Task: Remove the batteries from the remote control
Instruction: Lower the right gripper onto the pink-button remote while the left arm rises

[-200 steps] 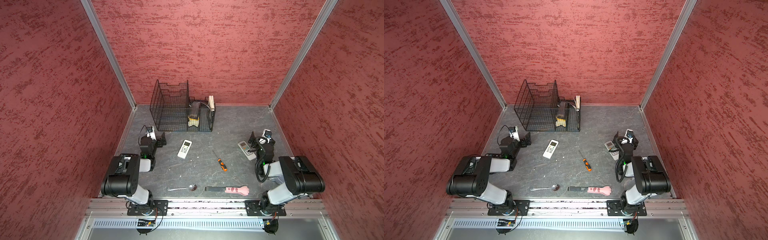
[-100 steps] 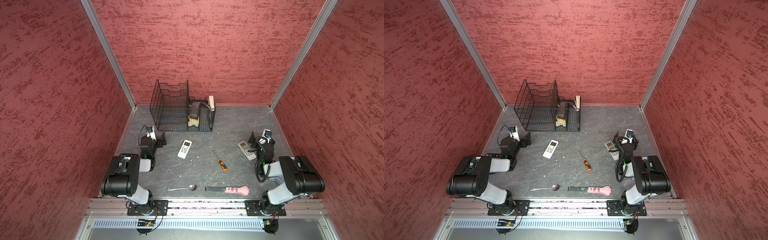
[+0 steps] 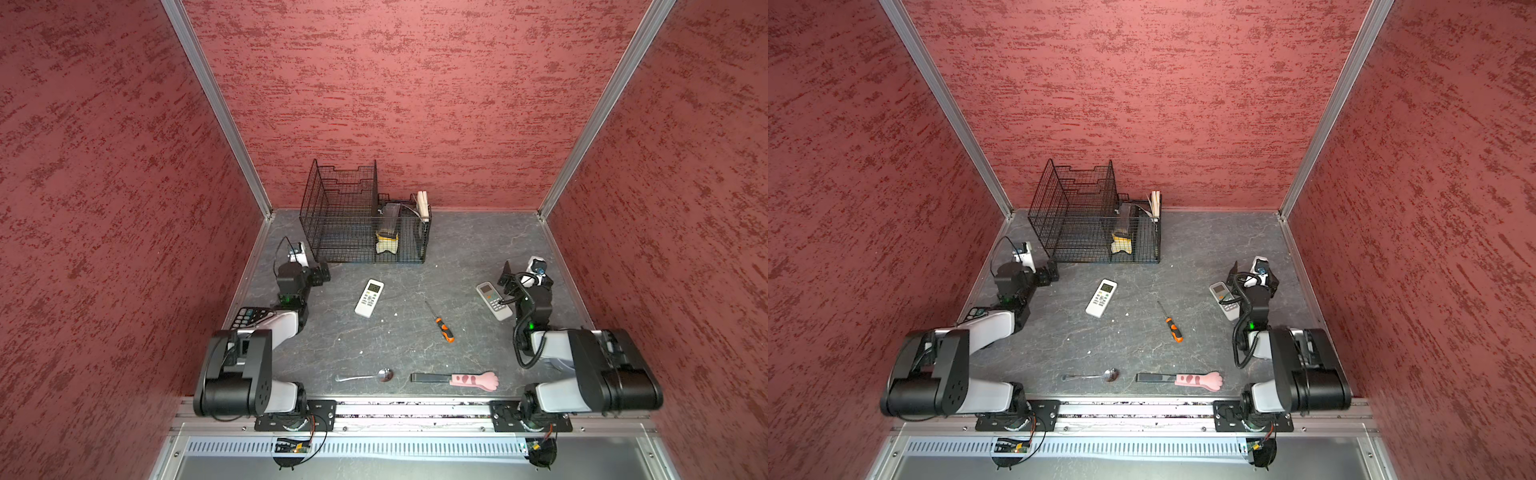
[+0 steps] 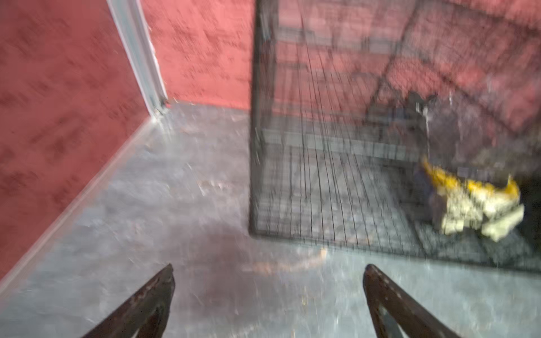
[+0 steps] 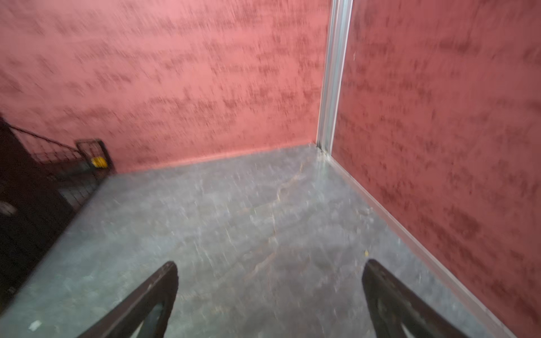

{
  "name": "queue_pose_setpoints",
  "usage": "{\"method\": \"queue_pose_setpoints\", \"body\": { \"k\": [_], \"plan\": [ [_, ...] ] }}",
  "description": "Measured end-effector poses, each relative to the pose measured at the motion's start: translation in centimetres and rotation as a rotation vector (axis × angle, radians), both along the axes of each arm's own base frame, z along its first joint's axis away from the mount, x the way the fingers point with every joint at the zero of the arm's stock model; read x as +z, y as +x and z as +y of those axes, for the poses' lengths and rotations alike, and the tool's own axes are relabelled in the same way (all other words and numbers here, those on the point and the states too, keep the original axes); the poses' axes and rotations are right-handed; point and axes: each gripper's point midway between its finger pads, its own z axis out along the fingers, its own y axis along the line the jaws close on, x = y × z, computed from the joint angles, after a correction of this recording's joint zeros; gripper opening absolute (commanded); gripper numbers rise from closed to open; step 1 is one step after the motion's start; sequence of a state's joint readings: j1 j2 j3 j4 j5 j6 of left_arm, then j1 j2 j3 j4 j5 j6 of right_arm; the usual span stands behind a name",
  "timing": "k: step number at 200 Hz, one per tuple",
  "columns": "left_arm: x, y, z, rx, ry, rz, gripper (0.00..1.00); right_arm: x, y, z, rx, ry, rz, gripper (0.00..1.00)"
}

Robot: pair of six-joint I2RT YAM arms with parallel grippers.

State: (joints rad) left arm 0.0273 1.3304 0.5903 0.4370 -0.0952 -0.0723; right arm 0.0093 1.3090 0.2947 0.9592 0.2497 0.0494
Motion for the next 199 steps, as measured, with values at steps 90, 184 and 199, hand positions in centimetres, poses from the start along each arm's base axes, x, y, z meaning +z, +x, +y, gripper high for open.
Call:
{"method": "queue_pose_setpoints", "body": {
  "k": [90, 184, 199],
  "plan": [
    [2.2, -5.0, 1.7, 0.18, -0.253, 0.152, 0.99, 3.8, 0.5, 3.7, 0.128, 0.269, 0.354, 0.99],
    [2.7, -7.3, -1.9, 0.089, -0.248, 0.199, 0.99, -6.3, -6.0, 6.3, 0.038, 0.315, 0.876, 0.99],
    [2.7, -7.6, -1.9, 0.091, -0.247, 0.204, 0.99, -7.8, -6.3, 6.5, 0.033, 0.308, 0.927, 0.99]
  ]
}}
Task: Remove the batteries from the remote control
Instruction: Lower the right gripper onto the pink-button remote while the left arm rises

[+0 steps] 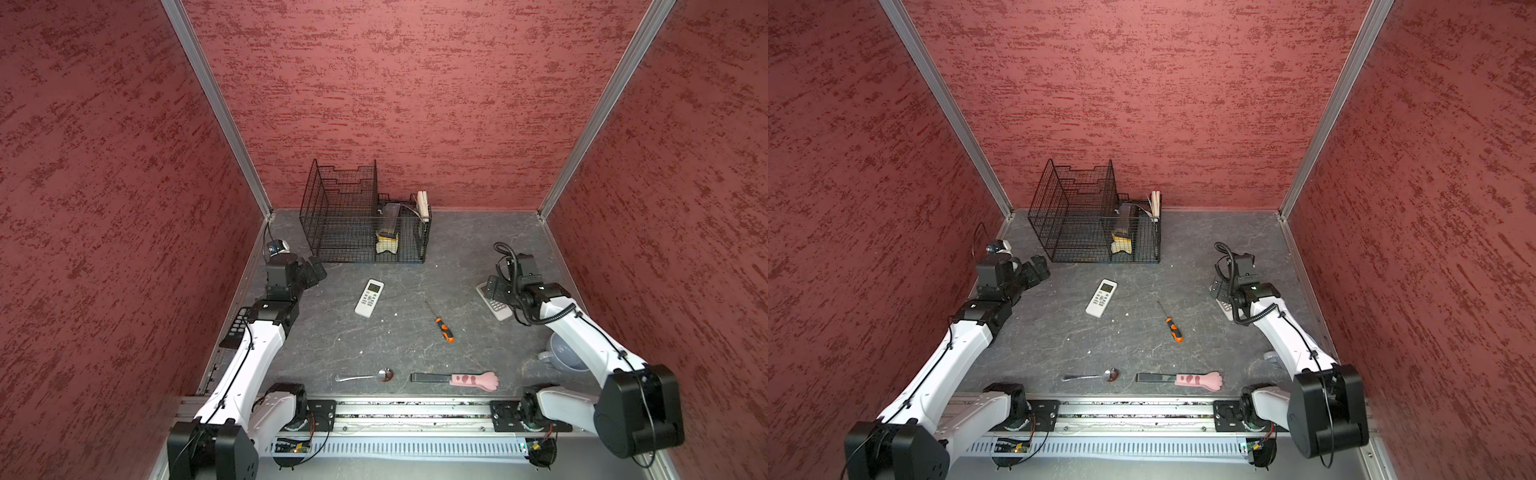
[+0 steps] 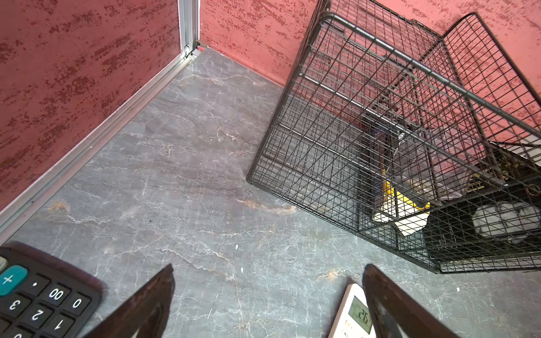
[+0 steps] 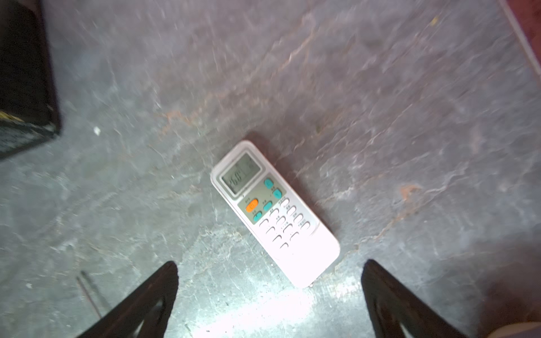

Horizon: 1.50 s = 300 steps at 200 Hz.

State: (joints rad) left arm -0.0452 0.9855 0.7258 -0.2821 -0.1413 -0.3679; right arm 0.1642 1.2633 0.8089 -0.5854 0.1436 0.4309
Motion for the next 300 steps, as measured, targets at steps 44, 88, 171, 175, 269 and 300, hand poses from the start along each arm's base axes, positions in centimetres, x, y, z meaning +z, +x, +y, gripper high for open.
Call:
{"method": "queue_pose_setpoints", "body": {
  "k": [44, 88, 171, 175, 269, 300],
  "plan": [
    [0.1, -0.5, 0.3, 0.015, 0.009, 0.007, 0.99, -3.4, -0.8, 0.0, 0.009, -0.019, 0.097, 0.99],
    [-0.1, -0.8, 0.3, 0.017, 0.015, 0.019, 1.0, -5.5, -0.7, 0.0, 0.027, -0.037, 0.157, 0.99],
    [0.6, -0.7, 0.1, 0.029, 0.038, 0.011, 0.99, -7.5, -0.7, -0.8, 0.043, -0.091, 0.213, 0.99],
    [0.6, -0.7, 0.1, 0.029, 0.039, 0.012, 0.99, -7.5, -0.7, -0.8, 0.042, -0.092, 0.216, 0.99],
    [1.0, -0.1, -1.3, 0.004, 0.05, 0.014, 1.0, -8.4, 0.1, 0.2, 0.106, -0.023, 0.216, 0.93],
    [0.7, 0.0, -2.2, -0.02, 0.04, 0.022, 1.0, -8.3, 0.2, 1.0, 0.13, 0.01, 0.211, 0.85]
  ]
}}
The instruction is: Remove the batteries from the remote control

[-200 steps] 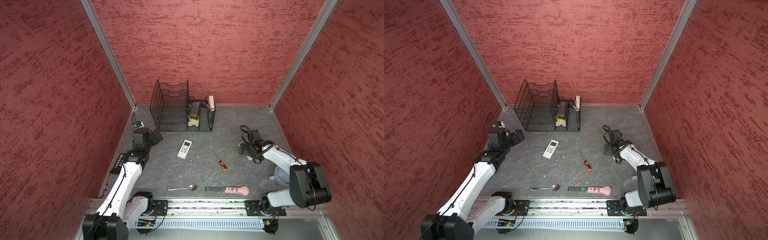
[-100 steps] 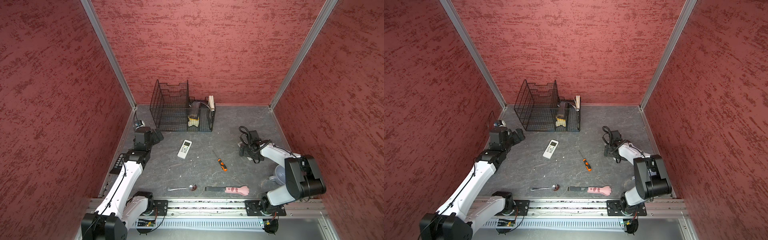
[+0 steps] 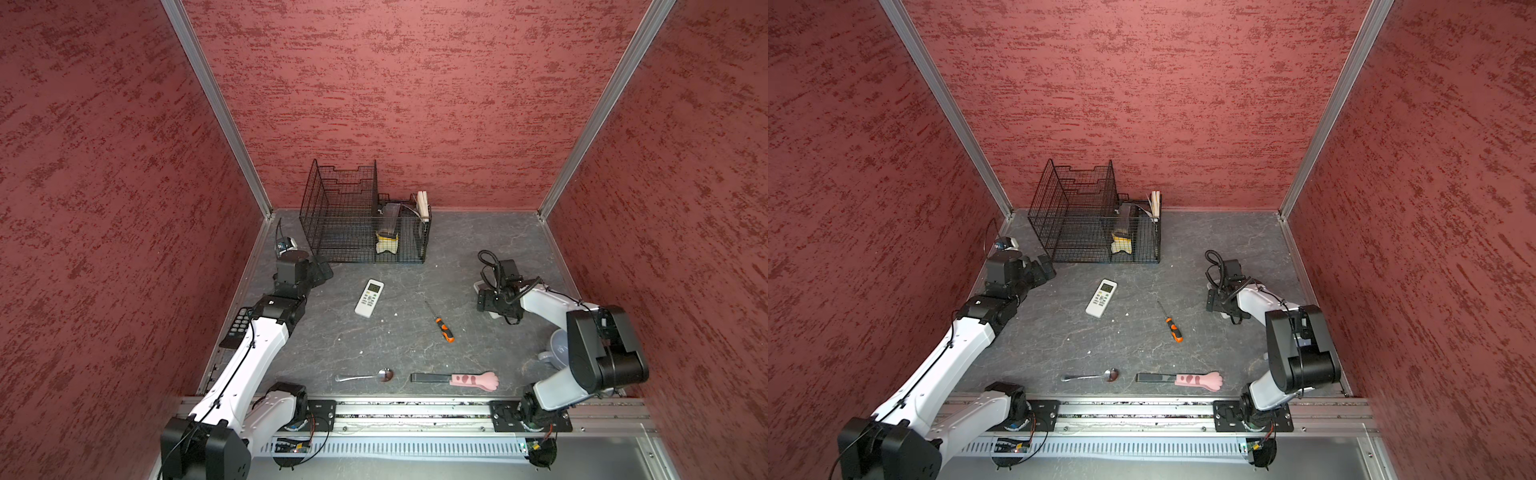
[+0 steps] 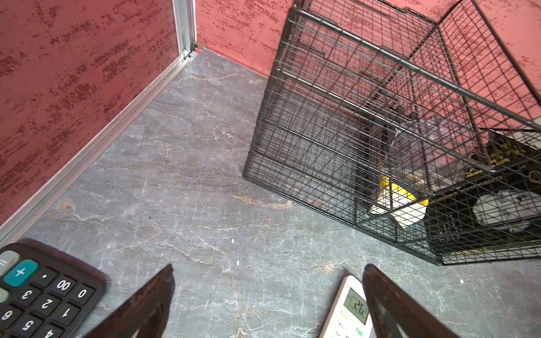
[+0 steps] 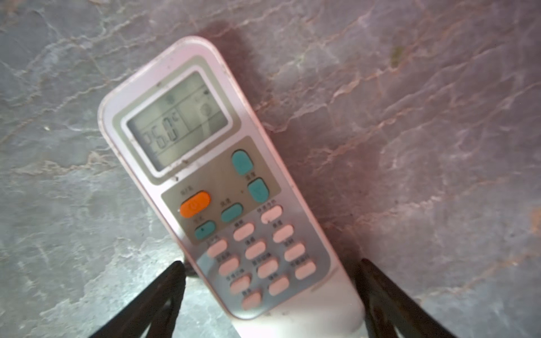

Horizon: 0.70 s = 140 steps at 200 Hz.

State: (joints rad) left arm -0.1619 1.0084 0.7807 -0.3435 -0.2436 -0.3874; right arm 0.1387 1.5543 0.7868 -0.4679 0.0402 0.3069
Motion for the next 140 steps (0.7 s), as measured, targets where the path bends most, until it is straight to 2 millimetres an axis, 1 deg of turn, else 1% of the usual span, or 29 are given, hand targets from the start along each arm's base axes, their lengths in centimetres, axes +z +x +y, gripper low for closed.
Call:
{"method": "queue_pose_setpoints", "body": {
  "k": [26, 46, 71, 100, 119, 140],
  "plan": [
    [-0.6, 0.3, -0.9, -0.034, -0.021, 0.024, 1.0, 0.1, 0.0, 1.0, 0.026, 0.017, -0.001, 0.82],
    [-0.8, 0.9, -1.7, -0.061, -0.047, 0.049, 0.99, 0.1, -0.2, 1.7, 0.047, 0.02, 0.002, 0.82],
    [-0.8, 1.3, -3.3, -0.112, -0.075, 0.079, 0.99, 0.1, -0.2, 2.2, 0.059, 0.02, 0.004, 0.79],
    [-0.5, 1.4, -5.6, -0.181, -0.094, 0.104, 0.99, 0.0, 0.0, 2.3, 0.06, 0.017, 0.005, 0.76],
    [-0.5, 1.1, -7.3, -0.229, -0.1, 0.125, 0.99, 0.0, 0.3, 2.3, 0.06, 0.014, 0.006, 0.7],
    [-0.6, 0.6, -9.3, -0.284, -0.112, 0.149, 1.0, -0.1, 0.8, 2.4, 0.059, 0.011, 0.006, 0.61]
  ]
}}
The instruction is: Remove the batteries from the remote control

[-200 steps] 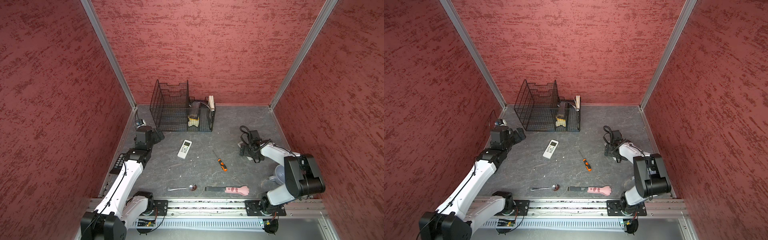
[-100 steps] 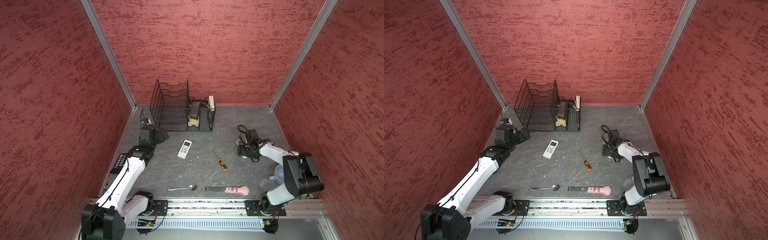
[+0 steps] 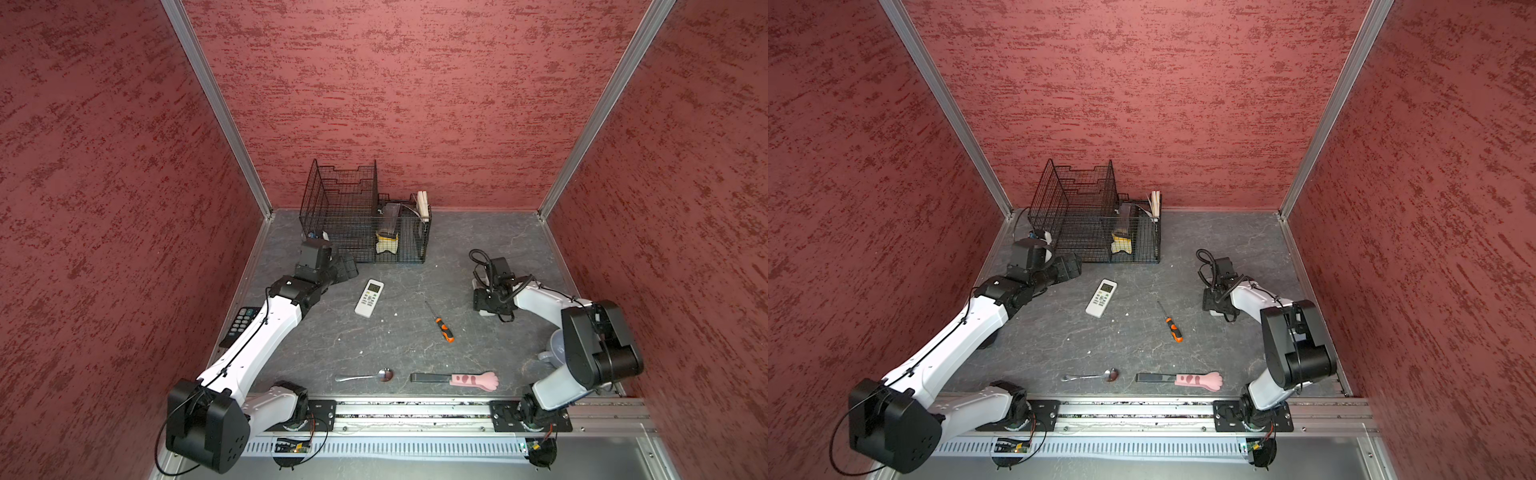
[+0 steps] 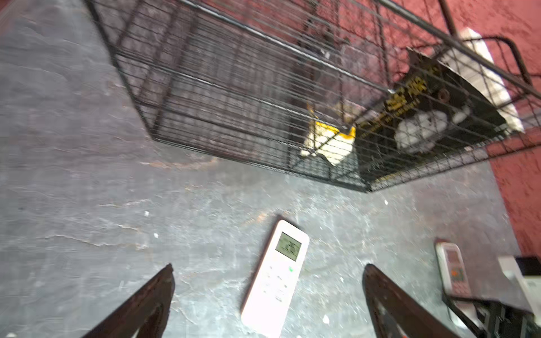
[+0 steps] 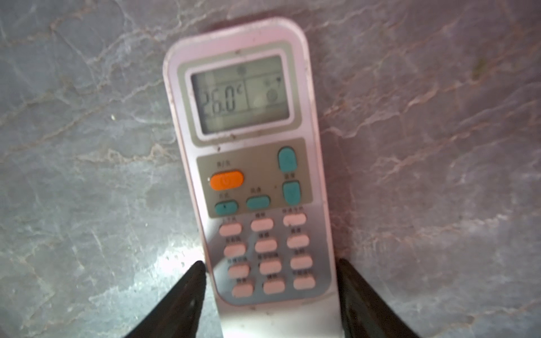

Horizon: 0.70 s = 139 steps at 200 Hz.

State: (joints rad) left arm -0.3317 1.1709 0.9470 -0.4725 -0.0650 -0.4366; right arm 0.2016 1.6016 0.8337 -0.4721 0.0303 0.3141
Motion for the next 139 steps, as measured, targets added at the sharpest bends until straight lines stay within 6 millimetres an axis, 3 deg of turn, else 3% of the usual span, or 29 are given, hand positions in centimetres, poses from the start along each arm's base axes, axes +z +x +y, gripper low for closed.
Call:
{"method": "queue_pose_setpoints", "body": {
  "k": [49, 101, 139],
  "plan": [
    [-1.0, -1.5, -5.1, -0.124, -0.031, 0.068, 1.0, 0.1, 0.6, 0.2, 0.008, -0.002, -0.003, 0.33],
    [-2.9, -3.1, -9.9, -0.226, -0.104, 0.184, 1.0, 0.7, -0.4, 1.3, 0.06, 0.007, 0.011, 0.26],
    [-4.0, -3.9, -13.3, -0.296, -0.178, 0.258, 0.95, 4.2, -1.2, 3.7, 0.143, 0.058, -0.059, 0.21]
  ]
}}
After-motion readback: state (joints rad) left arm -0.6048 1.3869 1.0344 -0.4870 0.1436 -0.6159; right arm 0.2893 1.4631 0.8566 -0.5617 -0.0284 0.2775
